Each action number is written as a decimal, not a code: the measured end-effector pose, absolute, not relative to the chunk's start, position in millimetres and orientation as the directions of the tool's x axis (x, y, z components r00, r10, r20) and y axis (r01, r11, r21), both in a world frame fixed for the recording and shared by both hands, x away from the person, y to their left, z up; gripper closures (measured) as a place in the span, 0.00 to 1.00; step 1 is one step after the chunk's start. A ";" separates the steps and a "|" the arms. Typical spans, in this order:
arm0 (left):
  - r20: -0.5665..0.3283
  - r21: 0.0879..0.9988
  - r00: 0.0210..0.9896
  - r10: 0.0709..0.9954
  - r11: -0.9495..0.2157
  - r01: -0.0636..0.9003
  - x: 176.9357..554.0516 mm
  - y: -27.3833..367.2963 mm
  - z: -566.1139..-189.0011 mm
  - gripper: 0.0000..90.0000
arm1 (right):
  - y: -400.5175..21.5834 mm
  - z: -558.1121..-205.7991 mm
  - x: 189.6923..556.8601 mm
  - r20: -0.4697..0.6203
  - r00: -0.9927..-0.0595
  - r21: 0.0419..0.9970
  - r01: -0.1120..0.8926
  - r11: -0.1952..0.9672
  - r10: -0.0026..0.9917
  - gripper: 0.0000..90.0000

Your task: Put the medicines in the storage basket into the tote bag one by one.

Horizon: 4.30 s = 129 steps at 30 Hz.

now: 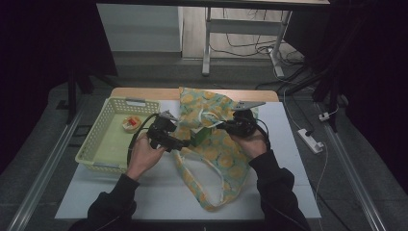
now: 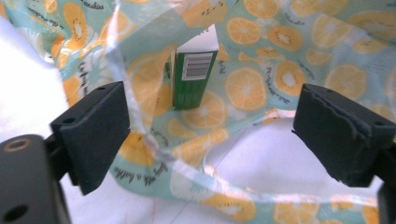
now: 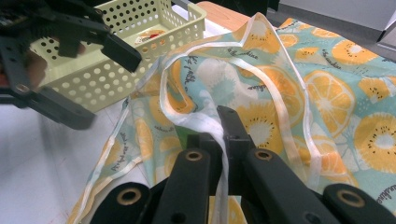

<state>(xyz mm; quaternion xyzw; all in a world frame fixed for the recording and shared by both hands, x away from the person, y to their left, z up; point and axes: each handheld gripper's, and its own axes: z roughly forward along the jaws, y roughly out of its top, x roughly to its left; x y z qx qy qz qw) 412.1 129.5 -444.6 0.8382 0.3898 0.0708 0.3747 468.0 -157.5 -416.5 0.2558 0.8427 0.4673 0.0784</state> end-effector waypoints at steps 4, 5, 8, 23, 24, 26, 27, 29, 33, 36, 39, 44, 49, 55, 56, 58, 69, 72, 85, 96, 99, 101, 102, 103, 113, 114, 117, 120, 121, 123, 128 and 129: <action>-0.165 0.688 0.684 0.710 -0.414 0.596 409.0 142.7 -440.3 0.05 | -157.6 -416.2 467.8 0.105 -0.857 0.827 0.358 0.434 0.505 0.99; -0.167 0.690 0.685 0.710 -0.412 0.595 408.7 145.6 -439.6 0.04 | -157.6 -416.0 467.7 0.106 -0.856 0.827 0.358 0.433 0.506 0.99; -0.176 0.697 0.675 0.717 -0.393 0.599 408.1 158.1 -437.4 0.02 | -157.8 -415.2 467.5 0.105 -0.857 0.830 0.355 0.430 0.504 0.99; -0.151 0.673 0.579 0.801 -0.345 0.654 414.7 223.4 -450.1 0.00 | -156.1 -415.0 466.5 0.105 -0.860 0.830 0.352 0.432 0.499 0.99; -0.151 0.672 0.573 0.805 -0.341 0.657 415.3 226.6 -451.1 0.00 | -156.0 -415.1 466.4 0.107 -0.860 0.829 0.354 0.432 0.499 0.99; -0.154 0.671 0.556 0.817 -0.326 0.665 417.0 235.1 -453.1 0.00 | -156.2 -415.3 466.7 0.106 -0.860 0.829 0.353 0.433 0.499 0.99; -0.152 0.671 0.548 0.822 -0.322 0.668 417.9 238.8 -453.8 0.00 | -156.2 -415.6 466.8 0.107 -0.859 0.828 0.356 0.433 0.500 0.99; -0.128 0.670 0.534 0.836 -0.324 0.668 419.4 245.7 -455.1 0.00 | -156.3 -416.5 467.6 0.109 -0.859 0.827 0.358 0.433 0.501 0.99; -0.116 0.676 0.497 0.860 -0.298 0.674 424.3 258.4 -456.8 0.00 | -156.4 -417.8 468.6 0.109 -0.858 0.825 0.360 0.436 0.503 0.99; -0.116 0.681 0.482 0.868 -0.284 0.675 428.9 265.4 -458.9 0.00 | -156.3 -417.8 468.4 0.109 -0.858 0.825 0.360 0.436 0.502 0.99; -0.104 0.660 0.460 0.882 -0.285 0.695 435.2 270.9 -461.6 0.00 | -156.4 -417.7 468.4 0.110 -0.858 0.826 0.360 0.435 0.502 0.99; -0.112 0.630 0.424 0.899 -0.266 0.730 446.8 278.0 -467.2 0.00 | -156.6 -417.8 468.6 0.110 -0.858 0.825 0.360 0.435 0.502 0.99; -0.121 0.619 0.397 0.910 -0.243 0.746 457.4 283.7 -472.4 0.00 | -156.2 -417.8 468.4 0.109 -0.859 0.824 0.359 0.437 0.501 0.99; -0.125 0.599 0.376 0.918 -0.232 0.766 468.7 289.8 -480.7 0.00 | -155.8 -418.3 468.4 0.107 -0.860 0.822 0.358 0.442 0.498 0.99; -0.124 0.596 0.373 0.920 -0.231 0.769 470.6 290.6 -482.2 0.00 | -155.6 -418.4 468.3 0.107 -0.860 0.822 0.358 0.443 0.498 0.99; -0.127 0.589 0.367 0.921 -0.228 0.776 473.9 291.5 -485.2 0.00 | -155.4 -418.5 468.3 0.107 -0.861 0.822 0.358 0.443 0.498 0.99; -0.102 0.514 0.354 0.930 -0.255 0.819 493.0 292.8 -504.6 0.00 | -155.0 -418.4 468.0 0.106 -0.862 0.822 0.356 0.445 0.495 0.99; -0.096 0.495 0.345 0.934 -0.256 0.830 497.2 292.3 -508.2 0.00 | -154.9 -418.3 467.9 0.105 -0.863 0.822 0.355 0.444 0.495 0.99; -0.086 0.395 0.287 0.954 -0.231 0.889 510.7 292.2 -523.8 0.03 | -155.8 -417.1 467.2 0.106 -0.863 0.825 0.354 0.441 0.494 0.99; -0.079 0.359 0.259 0.962 -0.215 0.908 509.8 288.3 -519.7 0.22 | -155.2 -416.9 466.7 0.103 -0.864 0.824 0.352 0.443 0.493 0.99; -0.081 0.366 0.257 0.963 -0.211 0.906 508.7 288.1 -517.4 0.22 | -155.3 -416.7 466.7 0.103 -0.864 0.825 0.351 0.443 0.492 0.99; -0.082 0.382 0.255 0.963 -0.206 0.901 507.1 288.2 -514.0 0.23 | -155.5 -416.6 466.7 0.103 -0.864 0.826 0.351 0.442 0.493 0.99; -0.085 0.387 0.256 0.963 -0.205 0.899 506.3 288.2 -512.2 0.23 | -155.7 -416.6 466.9 0.104 -0.864 0.826 0.351 0.441 0.493 0.99; -0.092 0.396 0.257 0.962 -0.202 0.896 505.2 288.0 -510.6 0.23 | -155.9 -416.6 467.0 0.105 -0.863 0.826 0.352 0.440 0.494 0.99; -0.114 0.462 0.290 0.950 -0.208 0.862 491.4 283.3 -492.3 0.23 | -156.1 -416.6 467.2 0.103 -0.862 0.827 0.351 0.439 0.495 0.99; -0.115 0.468 0.293 0.949 -0.208 0.859 489.6 282.6 -490.2 0.23 | -156.2 -416.6 467.2 0.104 -0.862 0.827 0.351 0.439 0.495 0.99; -0.113 0.483 0.306 0.945 -0.216 0.848 483.7 281.3 -483.6 0.23 | -156.1 -416.6 467.1 0.103 -0.863 0.827 0.351 0.439 0.495 0.99; -0.124 0.505 0.314 0.941 -0.213 0.837 477.1 279.4 -477.7 0.23 | -156.1 -416.6 467.1 0.103 -0.863 0.827 0.351 0.439 0.495 0.99; -0.125 0.512 0.320 0.939 -0.215 0.831 474.9 278.8 -475.8 0.23 | -156.3 -416.5 467.3 0.103 -0.862 0.827 0.352 0.439 0.497 0.99; -0.132 0.526 0.328 0.935 -0.214 0.823 471.0 277.5 -472.3 0.23 | -156.7 -416.5 467.4 0.105 -0.861 0.827 0.354 0.438 0.498 0.99; -0.139 0.559 0.356 0.924 -0.223 0.799 460.2 272.0 -465.0 0.23 | -155.7 -416.9 467.1 0.104 -0.863 0.826 0.352 0.440 0.495 0.99; -0.140 0.565 0.361 0.922 -0.225 0.794 458.1 270.8 -463.9 0.23 | -155.5 -416.9 467.0 0.104 -0.863 0.826 0.352 0.440 0.495 0.99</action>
